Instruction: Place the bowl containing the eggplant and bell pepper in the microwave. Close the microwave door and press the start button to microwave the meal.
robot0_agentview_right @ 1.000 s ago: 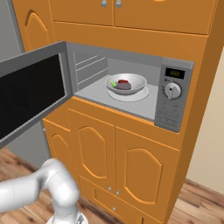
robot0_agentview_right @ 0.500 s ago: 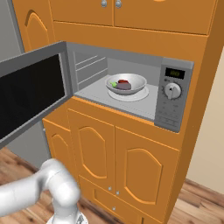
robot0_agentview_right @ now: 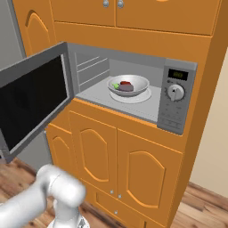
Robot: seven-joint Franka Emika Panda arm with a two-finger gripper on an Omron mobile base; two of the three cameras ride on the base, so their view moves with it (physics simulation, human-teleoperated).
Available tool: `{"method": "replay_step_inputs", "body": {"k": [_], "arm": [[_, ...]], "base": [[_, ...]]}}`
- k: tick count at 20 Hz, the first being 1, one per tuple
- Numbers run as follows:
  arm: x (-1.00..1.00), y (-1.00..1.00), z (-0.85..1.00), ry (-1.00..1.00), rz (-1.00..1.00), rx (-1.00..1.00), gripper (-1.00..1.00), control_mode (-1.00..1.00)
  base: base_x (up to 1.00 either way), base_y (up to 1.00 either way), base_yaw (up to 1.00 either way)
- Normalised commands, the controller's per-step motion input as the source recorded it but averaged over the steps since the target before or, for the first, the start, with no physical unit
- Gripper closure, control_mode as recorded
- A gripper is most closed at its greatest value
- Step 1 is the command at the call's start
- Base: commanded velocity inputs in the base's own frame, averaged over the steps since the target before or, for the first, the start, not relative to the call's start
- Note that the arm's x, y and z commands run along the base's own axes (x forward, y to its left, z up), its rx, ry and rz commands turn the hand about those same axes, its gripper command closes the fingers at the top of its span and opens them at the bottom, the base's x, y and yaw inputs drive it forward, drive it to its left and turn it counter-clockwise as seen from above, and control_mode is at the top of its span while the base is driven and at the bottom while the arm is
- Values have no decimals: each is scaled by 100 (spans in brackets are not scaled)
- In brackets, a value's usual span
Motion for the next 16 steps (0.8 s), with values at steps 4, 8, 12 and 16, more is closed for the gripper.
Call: {"method": "replay_step_inputs", "body": {"k": [4,8,12,16], "arm": [[-26,-100,0,-18,-2,13,-100,-100],[-1,-100,0,-14,0,16,-100,-100],[0,-100,3,-17,0,18,-100,-100],[0,-100,0,-15,1,20,-100,-100]], "base": [[0,0,0],[0,0,0],[0,0,0],[0,0,0]]}}
